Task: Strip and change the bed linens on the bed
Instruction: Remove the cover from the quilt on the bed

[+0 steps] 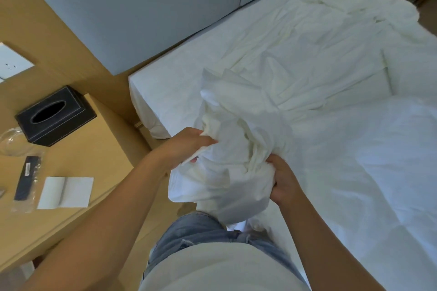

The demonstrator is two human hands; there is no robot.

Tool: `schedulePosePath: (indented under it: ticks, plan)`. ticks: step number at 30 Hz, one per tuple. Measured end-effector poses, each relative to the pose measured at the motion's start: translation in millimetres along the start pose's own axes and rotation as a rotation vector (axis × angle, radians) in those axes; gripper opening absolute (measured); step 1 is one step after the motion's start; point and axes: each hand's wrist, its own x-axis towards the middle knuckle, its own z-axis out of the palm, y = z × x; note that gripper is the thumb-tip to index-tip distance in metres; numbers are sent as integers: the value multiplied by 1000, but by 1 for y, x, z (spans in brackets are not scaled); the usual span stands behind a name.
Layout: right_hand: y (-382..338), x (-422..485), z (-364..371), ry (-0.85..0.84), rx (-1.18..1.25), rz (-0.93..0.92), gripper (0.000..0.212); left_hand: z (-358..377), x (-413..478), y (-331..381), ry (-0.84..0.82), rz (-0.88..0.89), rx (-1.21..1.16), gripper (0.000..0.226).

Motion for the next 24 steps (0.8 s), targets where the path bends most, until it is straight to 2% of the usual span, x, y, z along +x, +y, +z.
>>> schedulePosePath:
  ticks: [4, 6, 9, 12, 15, 18, 21, 22, 24]
  plan:
    - [-7, -2, 10, -229, 155, 30, 33, 7, -1, 2, -25, -75, 99, 27]
    - [-8, -2, 17, -242, 110, 73, 40, 6, -1, 5, -53, -113, 168, 24]
    - [-10, -1, 20, -255, -28, 153, 47, 5, -2, 7, -102, -186, 392, 28]
    - [-8, 2, 19, -295, -157, 159, 44, 11, 1, 5, -51, -240, 689, 20]
    - [2, 7, 26, -316, -104, 140, 24, 26, 15, -2, 77, -137, 835, 20]
    - [5, 8, 33, -388, 25, 78, 19, 36, 25, -12, 231, -80, 580, 28]
    - [2, 8, 35, -473, 95, 58, 52, 39, 20, -22, 345, -35, 128, 13]
    - [2, 9, 35, -495, 106, 66, 52, 39, 17, -23, 377, -30, 29, 12]
    - [2, 10, 37, -495, 101, 88, 29, 39, 13, -22, 386, -28, -82, 22]
